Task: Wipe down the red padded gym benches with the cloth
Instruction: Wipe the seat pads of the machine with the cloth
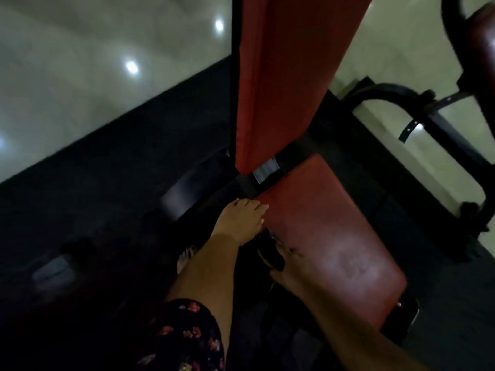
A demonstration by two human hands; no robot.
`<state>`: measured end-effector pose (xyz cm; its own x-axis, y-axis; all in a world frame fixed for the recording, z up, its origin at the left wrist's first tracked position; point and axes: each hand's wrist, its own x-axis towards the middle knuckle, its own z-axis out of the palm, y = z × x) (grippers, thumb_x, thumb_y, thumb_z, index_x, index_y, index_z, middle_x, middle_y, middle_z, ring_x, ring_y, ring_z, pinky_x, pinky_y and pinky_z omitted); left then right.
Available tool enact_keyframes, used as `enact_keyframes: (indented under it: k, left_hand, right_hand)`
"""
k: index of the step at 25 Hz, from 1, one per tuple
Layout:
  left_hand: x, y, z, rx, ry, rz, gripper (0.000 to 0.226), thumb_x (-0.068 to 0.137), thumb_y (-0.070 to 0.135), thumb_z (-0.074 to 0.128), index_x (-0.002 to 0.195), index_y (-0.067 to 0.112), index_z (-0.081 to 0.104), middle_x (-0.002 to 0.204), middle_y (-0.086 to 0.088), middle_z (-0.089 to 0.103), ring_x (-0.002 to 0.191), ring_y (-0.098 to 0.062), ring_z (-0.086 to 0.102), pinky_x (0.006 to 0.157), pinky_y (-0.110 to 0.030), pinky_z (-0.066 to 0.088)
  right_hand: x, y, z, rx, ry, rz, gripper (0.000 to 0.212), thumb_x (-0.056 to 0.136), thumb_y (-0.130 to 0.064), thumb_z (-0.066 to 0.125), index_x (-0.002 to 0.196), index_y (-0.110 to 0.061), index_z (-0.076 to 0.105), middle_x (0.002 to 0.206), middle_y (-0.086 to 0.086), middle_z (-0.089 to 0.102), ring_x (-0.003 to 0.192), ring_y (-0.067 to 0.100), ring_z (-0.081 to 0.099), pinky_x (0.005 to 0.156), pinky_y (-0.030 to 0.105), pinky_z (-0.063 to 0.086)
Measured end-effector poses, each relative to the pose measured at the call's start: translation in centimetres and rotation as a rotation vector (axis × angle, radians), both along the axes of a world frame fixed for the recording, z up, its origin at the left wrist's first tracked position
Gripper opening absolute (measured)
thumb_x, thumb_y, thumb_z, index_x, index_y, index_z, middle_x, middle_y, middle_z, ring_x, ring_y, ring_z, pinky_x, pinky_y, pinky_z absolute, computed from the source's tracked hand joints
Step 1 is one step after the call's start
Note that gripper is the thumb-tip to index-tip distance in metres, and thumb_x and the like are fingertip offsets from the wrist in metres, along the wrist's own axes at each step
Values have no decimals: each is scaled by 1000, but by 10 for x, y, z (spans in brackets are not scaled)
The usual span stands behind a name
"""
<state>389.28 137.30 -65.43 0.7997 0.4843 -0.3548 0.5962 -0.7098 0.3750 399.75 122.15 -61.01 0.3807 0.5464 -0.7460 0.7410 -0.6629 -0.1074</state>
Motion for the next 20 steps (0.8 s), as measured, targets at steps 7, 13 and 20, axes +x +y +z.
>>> enact_keyframes:
  k: [7, 13, 20]
  left_hand:
    - [-11, 31, 166, -31, -27, 51, 44, 104, 33, 37, 147, 24, 41, 145, -2, 45, 130, -25, 45, 101, -39, 39]
    - [-8, 28, 290, 103, -22, -13, 42, 104, 36, 37, 145, 27, 42, 143, -1, 46, 128, -25, 45, 100, -41, 40]
    - [-9, 54, 406, 208, -4, -34, 42, 102, 36, 44, 144, 31, 45, 143, -3, 46, 130, -26, 46, 104, -41, 41]
  right_hand:
    - [34, 48, 162, 51, -182, 125, 74, 88, -32, 52, 150, -50, 15, 147, -3, 43, 127, 25, 50, 96, 37, 48]
    - [32, 56, 280, 117, -298, 238, 67, 88, -45, 54, 146, -53, 22, 126, 3, 53, 108, 26, 60, 85, 39, 52]
    - [44, 62, 386, 134, -407, 275, 67, 87, -44, 58, 146, -52, 26, 121, 4, 54, 102, 24, 61, 80, 36, 53]
